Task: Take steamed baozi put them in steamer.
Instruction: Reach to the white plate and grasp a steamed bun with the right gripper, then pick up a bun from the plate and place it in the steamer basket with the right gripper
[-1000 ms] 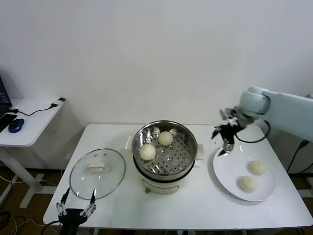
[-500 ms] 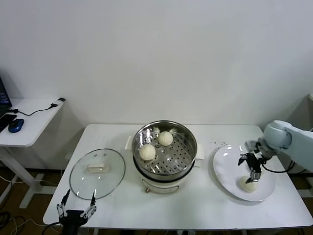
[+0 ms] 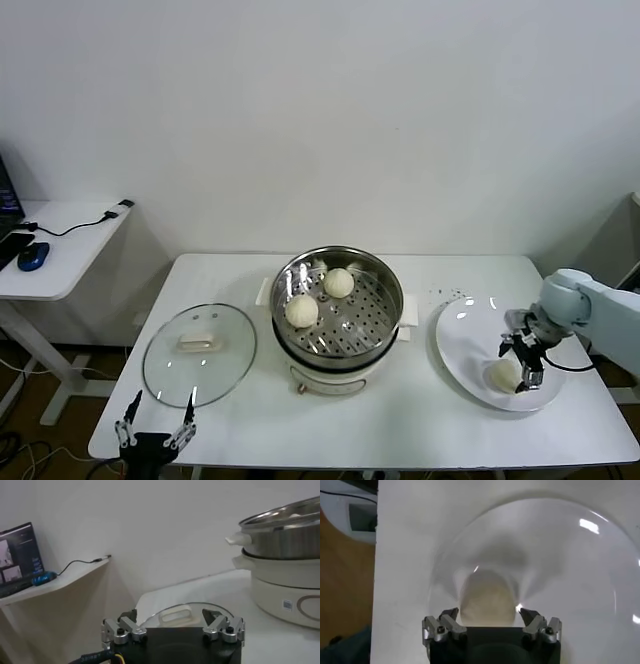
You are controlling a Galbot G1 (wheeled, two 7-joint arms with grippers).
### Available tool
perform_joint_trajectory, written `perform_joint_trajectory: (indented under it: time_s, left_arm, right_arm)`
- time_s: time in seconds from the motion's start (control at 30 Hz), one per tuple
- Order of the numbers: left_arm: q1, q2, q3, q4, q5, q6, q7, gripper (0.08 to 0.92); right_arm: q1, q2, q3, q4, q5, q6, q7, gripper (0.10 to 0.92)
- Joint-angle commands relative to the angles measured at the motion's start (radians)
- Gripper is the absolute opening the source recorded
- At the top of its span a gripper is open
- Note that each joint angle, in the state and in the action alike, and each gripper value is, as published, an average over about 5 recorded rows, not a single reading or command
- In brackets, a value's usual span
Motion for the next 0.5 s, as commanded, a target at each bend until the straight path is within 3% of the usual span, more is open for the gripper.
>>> perform_joint_trajectory:
  time_s: [0.03,0.33,0.5]
  left_arm:
    - [0.002,-0.001,0.004,0.002,0.004,-0.001,-0.002,0.823]
    - [0.001,0.000,0.007,0.004,0.006,-0.001,-0.002,0.823]
    - [0.002,0.000,0.007,0.005,0.006,-0.002,-0.002,0.823]
  right_arm:
    - [-0.044,0.012,0.033,-0.022,-0.030,0.004,-0.004,0.780]
    - [-0.033,0.009,0.041,-0.028,-0.022,0.019,-0.017,0.624]
    - [-0.013,0.011,0.039,-0.029,-0.018,0.026,-0.027,0.583]
